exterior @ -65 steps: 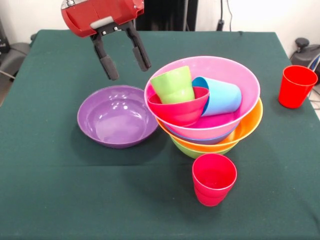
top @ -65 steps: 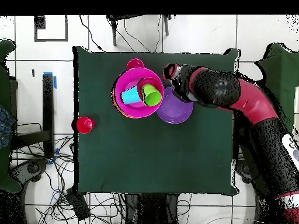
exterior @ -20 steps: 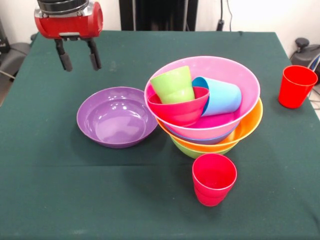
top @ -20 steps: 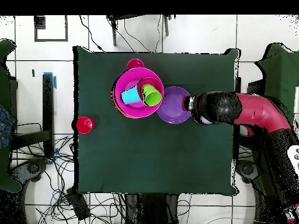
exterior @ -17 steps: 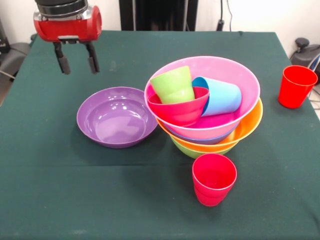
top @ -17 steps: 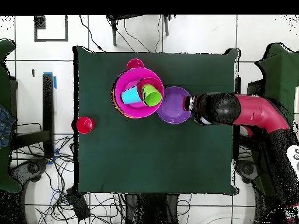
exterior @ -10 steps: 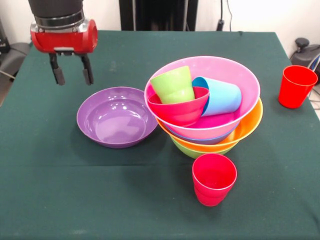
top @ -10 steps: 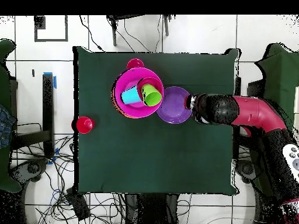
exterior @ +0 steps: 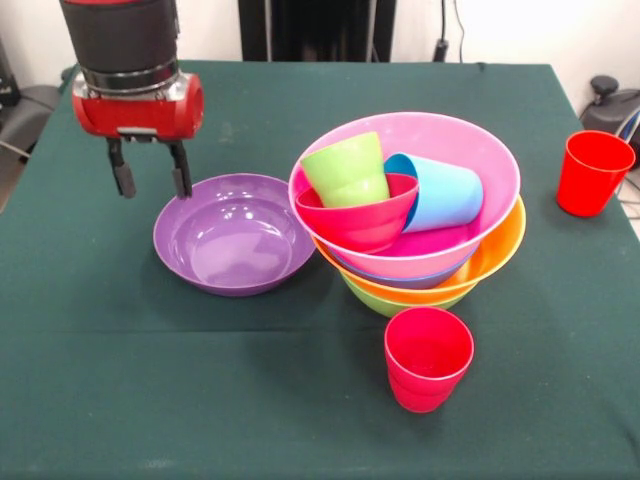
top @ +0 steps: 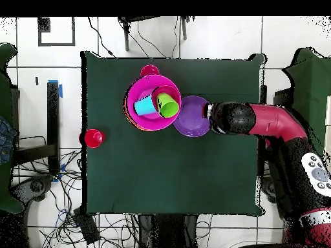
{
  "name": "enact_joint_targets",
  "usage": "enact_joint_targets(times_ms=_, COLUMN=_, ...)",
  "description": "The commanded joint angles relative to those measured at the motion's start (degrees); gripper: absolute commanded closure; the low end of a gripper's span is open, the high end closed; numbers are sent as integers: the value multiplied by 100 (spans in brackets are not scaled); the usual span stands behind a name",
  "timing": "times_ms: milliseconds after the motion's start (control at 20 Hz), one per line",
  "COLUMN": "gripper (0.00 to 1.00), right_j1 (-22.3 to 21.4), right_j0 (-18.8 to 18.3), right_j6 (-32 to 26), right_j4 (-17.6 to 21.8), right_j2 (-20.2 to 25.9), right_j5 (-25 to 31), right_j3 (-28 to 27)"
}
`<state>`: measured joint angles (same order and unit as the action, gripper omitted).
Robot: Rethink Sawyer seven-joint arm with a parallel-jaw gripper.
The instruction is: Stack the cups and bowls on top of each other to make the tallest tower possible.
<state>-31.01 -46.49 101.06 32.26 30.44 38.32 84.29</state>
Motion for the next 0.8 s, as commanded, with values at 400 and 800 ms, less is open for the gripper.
enact_joint_targets(times_ms=400, gripper=0, right_j1=662, right_j0=515, right_j6=749, right_j4=82, right_j2=-762, right_j5=-925, right_j3=-469)
enact_joint_targets(times_ms=800, gripper=0, right_j1=757, right_j0=570, right_j6=581, right_j4=48, right_j2=-961, right_j5=-961, right_j3=-425)
